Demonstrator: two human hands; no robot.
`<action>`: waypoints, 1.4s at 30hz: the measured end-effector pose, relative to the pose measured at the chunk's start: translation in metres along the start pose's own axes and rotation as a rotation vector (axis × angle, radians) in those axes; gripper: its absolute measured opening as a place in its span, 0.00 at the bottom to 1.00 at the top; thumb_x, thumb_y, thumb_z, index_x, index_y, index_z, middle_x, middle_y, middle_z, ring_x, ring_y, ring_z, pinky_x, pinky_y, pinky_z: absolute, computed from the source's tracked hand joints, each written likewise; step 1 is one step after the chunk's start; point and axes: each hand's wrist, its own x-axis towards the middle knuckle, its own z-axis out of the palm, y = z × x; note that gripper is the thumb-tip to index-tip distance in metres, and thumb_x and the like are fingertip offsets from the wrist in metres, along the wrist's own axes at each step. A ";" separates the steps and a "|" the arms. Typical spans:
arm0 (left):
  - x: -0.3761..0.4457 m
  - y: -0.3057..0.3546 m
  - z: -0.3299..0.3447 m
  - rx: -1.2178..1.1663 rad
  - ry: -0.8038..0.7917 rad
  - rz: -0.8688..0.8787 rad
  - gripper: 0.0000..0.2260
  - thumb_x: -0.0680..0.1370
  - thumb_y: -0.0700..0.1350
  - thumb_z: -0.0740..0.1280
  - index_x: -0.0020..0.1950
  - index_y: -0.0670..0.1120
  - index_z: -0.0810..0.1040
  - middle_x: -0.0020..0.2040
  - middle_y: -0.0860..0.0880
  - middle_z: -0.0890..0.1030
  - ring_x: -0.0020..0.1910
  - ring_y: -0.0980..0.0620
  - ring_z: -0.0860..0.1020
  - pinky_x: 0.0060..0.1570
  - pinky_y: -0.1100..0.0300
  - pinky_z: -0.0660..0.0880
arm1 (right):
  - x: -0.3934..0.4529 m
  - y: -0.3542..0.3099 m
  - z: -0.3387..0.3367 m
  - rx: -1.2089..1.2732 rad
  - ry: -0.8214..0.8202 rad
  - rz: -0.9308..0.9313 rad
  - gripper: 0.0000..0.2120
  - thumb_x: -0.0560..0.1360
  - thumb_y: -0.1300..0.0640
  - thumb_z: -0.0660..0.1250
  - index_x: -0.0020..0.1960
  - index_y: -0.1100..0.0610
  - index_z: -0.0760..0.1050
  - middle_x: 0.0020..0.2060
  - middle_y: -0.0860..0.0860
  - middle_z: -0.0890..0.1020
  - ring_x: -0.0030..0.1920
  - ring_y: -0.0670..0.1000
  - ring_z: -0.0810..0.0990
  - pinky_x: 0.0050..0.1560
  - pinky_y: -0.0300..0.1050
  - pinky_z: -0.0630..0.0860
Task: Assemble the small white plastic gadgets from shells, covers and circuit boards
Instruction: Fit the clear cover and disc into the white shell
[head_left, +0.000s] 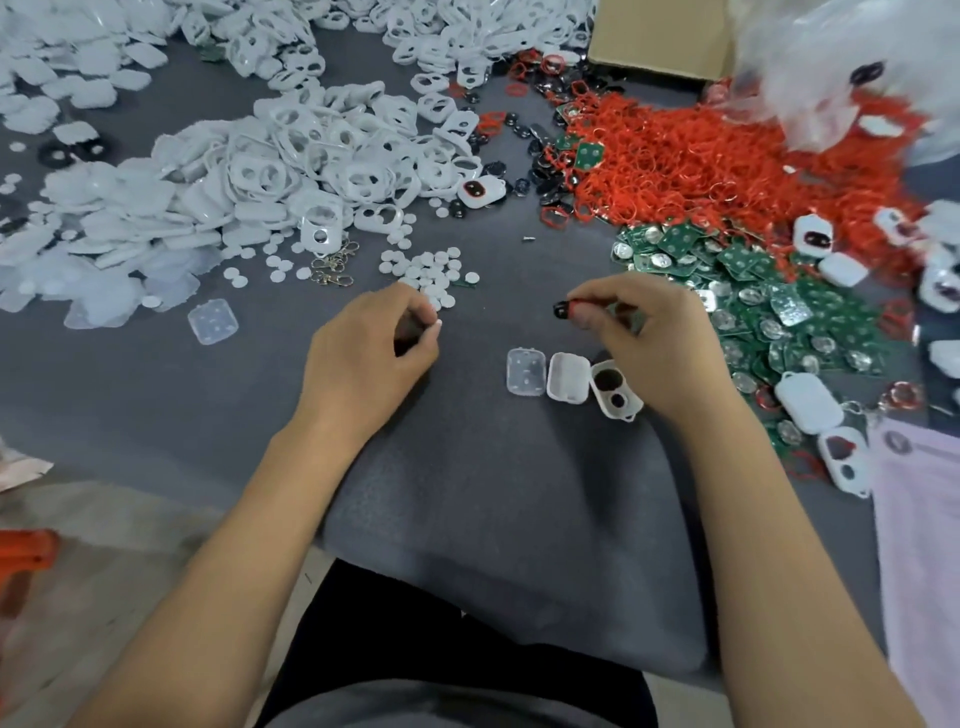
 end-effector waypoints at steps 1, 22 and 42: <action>-0.001 0.005 0.003 -0.063 -0.023 0.029 0.05 0.79 0.48 0.72 0.50 0.57 0.77 0.42 0.59 0.81 0.42 0.59 0.77 0.45 0.58 0.75 | -0.002 0.001 -0.001 -0.008 -0.008 0.006 0.06 0.79 0.57 0.72 0.52 0.48 0.85 0.44 0.43 0.85 0.43 0.49 0.81 0.49 0.54 0.78; 0.001 0.065 0.045 -0.135 -0.348 0.417 0.04 0.83 0.42 0.66 0.57 0.47 0.78 0.49 0.57 0.76 0.52 0.52 0.72 0.55 0.49 0.72 | -0.038 -0.012 0.019 -0.149 0.171 0.110 0.05 0.79 0.60 0.70 0.52 0.54 0.84 0.46 0.46 0.84 0.47 0.47 0.80 0.47 0.43 0.76; 0.016 0.067 0.053 -0.097 -0.070 0.205 0.08 0.82 0.47 0.69 0.60 0.49 0.80 0.53 0.56 0.81 0.56 0.53 0.75 0.54 0.59 0.73 | -0.056 -0.007 0.002 -0.174 0.295 0.190 0.04 0.78 0.58 0.71 0.50 0.52 0.84 0.42 0.46 0.82 0.41 0.47 0.79 0.40 0.50 0.77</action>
